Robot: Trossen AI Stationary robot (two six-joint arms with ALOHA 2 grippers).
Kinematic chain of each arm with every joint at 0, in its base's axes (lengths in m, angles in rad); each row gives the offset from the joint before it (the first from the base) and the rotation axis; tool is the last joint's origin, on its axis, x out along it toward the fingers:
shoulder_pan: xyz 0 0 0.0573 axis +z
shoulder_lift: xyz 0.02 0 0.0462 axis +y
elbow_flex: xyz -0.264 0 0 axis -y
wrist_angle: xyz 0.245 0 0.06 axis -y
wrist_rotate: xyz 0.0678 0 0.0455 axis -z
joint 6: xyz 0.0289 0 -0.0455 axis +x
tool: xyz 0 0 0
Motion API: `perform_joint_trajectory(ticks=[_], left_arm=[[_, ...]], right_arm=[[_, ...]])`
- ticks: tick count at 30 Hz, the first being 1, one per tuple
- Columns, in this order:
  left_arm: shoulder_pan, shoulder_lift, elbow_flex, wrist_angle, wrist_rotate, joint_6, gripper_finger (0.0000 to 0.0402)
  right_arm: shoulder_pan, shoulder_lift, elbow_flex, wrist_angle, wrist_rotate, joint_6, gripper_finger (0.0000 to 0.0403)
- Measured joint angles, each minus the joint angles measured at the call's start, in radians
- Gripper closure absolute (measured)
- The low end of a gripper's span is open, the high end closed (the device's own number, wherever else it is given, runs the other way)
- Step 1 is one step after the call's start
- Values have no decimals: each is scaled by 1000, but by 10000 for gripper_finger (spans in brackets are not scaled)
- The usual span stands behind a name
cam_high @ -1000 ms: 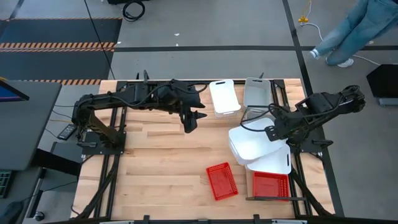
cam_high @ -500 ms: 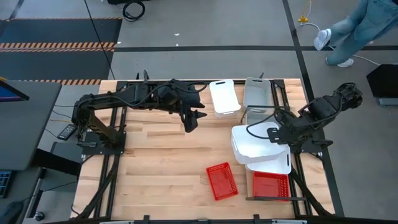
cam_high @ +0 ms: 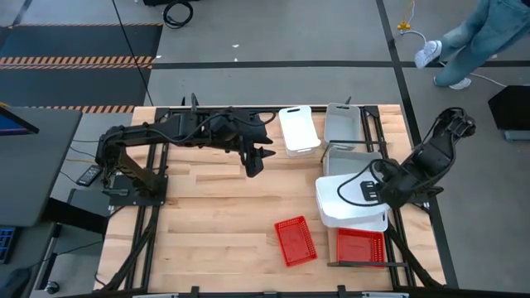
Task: Stack baskets on shelf by color
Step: Stack the left white bin on top of the white bin on the shelf
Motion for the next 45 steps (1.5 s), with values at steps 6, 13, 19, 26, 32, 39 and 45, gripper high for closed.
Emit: perform_joint_trajectory(ticks=[6, 13, 19, 26, 32, 39, 45], left_arm=[[0, 0, 0, -1, 0, -5, 230], [-3, 0, 0, -1, 1, -74, 230], [-19, 0, 0, -1, 0, -138, 230], [-53, 0, 0, 0, -32, -199, 230], [-84, 0, 0, 5, -88, -258, 230], [-127, 0, 0, 35, -136, -282, 230], [-127, 0, 0, 36, -144, -262, 230]], right_arm=[[10, -4, -40, 0, -10, -7, 389], [92, -11, -135, 1, -105, 24, 389], [130, -48, -164, 2, -71, 25, 389], [160, -109, -278, 1, -52, 33, 388], [160, -142, -325, -1, -27, 47, 372], [159, -114, -326, -1, 12, 35, 343], [159, -84, -326, 0, 9, 19, 324]])
